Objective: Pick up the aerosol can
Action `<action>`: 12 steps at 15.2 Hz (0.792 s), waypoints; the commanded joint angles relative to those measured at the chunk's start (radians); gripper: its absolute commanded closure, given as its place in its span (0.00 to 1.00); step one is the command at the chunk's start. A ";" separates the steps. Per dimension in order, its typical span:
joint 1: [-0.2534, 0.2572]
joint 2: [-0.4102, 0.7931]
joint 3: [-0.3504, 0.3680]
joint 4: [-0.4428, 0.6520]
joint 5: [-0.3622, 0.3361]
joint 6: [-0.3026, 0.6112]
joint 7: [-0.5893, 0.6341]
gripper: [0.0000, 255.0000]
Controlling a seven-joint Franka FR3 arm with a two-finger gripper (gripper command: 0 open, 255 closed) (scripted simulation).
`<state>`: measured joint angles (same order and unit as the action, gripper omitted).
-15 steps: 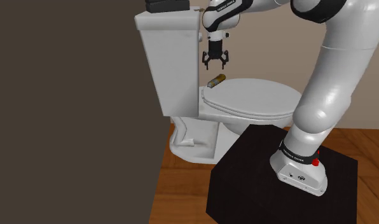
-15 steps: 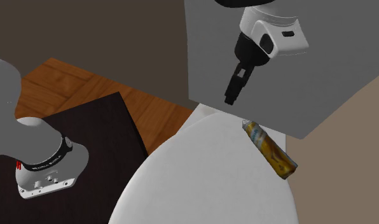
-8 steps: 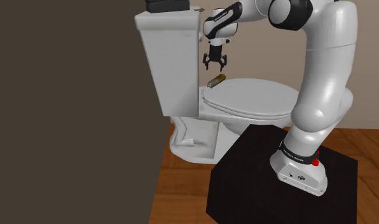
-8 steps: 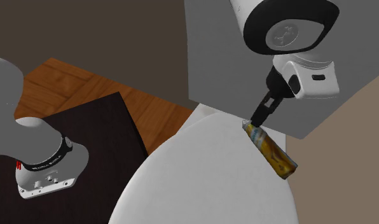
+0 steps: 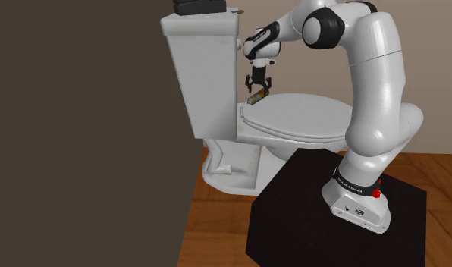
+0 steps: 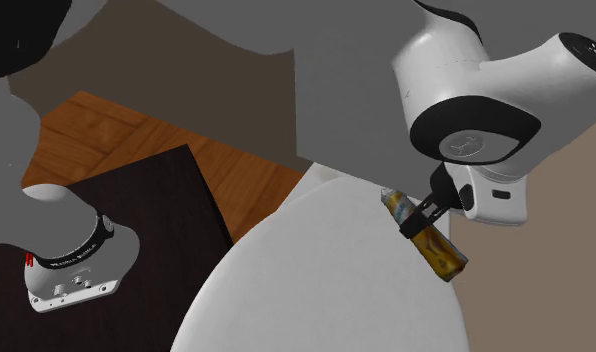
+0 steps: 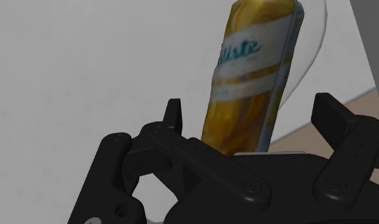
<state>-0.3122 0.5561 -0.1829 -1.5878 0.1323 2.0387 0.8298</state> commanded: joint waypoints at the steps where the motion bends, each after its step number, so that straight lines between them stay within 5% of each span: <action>1: -0.001 0.016 0.002 -0.002 0.004 0.017 0.000 0.00; 6: -0.003 0.041 0.005 -0.013 0.009 0.053 -0.003 0.00; 7: -0.003 0.041 0.005 -0.012 0.009 0.052 -0.004 1.00; 12: -0.004 0.041 0.005 -0.011 0.009 0.051 -0.004 1.00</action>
<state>-0.3158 0.5971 -0.1783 -1.5987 0.1413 2.0899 0.8255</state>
